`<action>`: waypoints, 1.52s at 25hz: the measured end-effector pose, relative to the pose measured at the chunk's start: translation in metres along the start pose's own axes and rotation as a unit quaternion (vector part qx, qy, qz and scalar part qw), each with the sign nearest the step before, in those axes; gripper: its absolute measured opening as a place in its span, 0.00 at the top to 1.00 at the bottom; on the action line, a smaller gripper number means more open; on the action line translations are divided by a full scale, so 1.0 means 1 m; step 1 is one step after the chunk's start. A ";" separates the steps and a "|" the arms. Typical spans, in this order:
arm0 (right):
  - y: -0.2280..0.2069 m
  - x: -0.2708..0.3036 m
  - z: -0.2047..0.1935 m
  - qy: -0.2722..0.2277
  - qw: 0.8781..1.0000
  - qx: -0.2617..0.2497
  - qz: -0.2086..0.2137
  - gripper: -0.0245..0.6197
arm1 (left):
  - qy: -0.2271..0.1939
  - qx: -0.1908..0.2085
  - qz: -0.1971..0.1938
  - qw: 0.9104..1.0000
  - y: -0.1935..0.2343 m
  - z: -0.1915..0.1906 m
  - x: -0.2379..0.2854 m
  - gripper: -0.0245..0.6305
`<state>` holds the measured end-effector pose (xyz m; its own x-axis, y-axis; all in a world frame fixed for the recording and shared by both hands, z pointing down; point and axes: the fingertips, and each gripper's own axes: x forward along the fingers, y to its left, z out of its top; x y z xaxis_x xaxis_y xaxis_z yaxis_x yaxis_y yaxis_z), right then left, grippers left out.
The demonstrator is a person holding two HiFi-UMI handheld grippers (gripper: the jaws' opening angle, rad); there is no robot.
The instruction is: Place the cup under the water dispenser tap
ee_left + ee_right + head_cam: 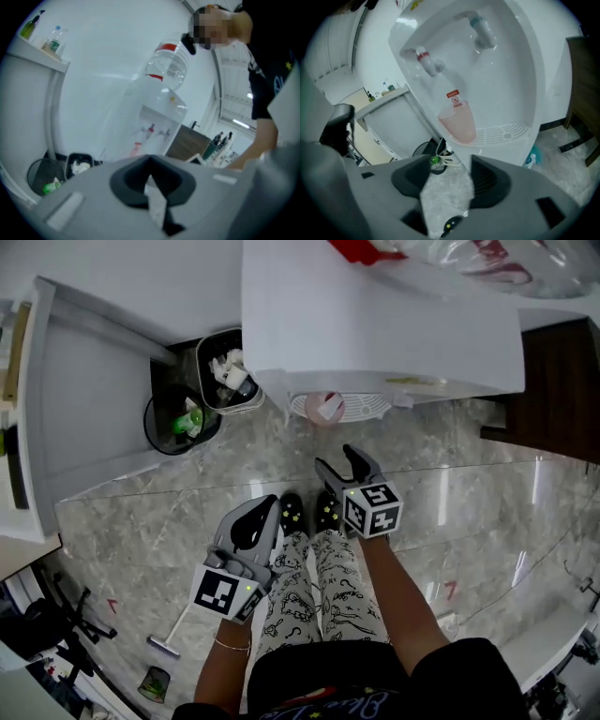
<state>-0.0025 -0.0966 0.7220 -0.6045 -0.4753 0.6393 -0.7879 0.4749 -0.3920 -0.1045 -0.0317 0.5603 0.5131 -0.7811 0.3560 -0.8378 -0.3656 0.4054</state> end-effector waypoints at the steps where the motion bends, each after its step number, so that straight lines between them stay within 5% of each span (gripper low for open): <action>1: 0.008 -0.025 -0.002 0.004 1.000 0.009 0.008 0.73 | 0.001 0.005 -0.003 1.000 -0.005 0.008 -0.005 0.98; 2: 0.015 -0.051 0.002 0.001 1.000 0.014 0.016 0.94 | 0.001 0.015 -0.007 1.000 -0.011 0.019 -0.010 0.98; 10: 0.101 -0.229 0.155 -0.094 0.991 0.008 0.091 0.94 | -0.077 0.110 -0.020 0.991 -0.067 0.190 -0.060 0.98; 16: 0.157 -0.312 0.265 -0.220 0.965 -0.025 0.143 0.94 | -0.148 0.167 -0.048 0.973 -0.115 0.291 -0.084 0.98; 23: 0.178 -0.342 0.262 -0.226 0.961 0.001 0.159 0.94 | -0.154 0.166 -0.090 0.970 -0.156 0.297 -0.079 0.98; 38: 0.176 -0.344 0.237 -0.209 0.962 0.028 0.171 0.94 | -0.139 0.150 -0.081 0.975 -0.150 0.284 -0.087 0.98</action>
<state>0.0393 -0.0249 0.2766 -0.8150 -0.5600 0.1492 -0.5323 0.6214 -0.5749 -0.0766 -0.0534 0.2295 0.6080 -0.7924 0.0485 -0.7880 -0.5950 0.1579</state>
